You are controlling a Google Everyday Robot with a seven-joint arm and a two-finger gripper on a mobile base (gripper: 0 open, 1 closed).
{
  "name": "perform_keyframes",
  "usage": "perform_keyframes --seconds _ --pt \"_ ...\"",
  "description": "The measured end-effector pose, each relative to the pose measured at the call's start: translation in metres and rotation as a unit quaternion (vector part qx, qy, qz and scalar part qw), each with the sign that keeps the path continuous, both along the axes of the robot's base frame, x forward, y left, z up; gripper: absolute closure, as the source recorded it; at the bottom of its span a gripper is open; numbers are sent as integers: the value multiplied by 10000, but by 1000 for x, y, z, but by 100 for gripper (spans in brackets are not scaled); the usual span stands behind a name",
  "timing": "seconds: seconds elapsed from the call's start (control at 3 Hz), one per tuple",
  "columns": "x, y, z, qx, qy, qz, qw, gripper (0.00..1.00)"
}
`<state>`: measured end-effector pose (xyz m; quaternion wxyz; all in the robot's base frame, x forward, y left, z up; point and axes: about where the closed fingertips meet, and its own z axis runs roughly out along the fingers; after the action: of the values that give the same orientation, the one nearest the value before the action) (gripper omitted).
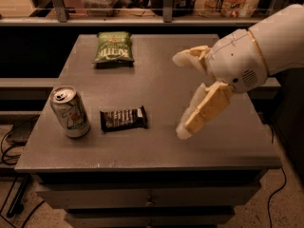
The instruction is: Pick 7up can
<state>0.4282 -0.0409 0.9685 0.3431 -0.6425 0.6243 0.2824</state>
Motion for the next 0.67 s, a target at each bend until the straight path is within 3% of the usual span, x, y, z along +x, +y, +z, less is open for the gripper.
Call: perform_keyframes --seconds 0.33,0.67 --pt "-6 49 3 364 80 283 9989 0" --pt "-6 53 5 387 71 300 9988 0"
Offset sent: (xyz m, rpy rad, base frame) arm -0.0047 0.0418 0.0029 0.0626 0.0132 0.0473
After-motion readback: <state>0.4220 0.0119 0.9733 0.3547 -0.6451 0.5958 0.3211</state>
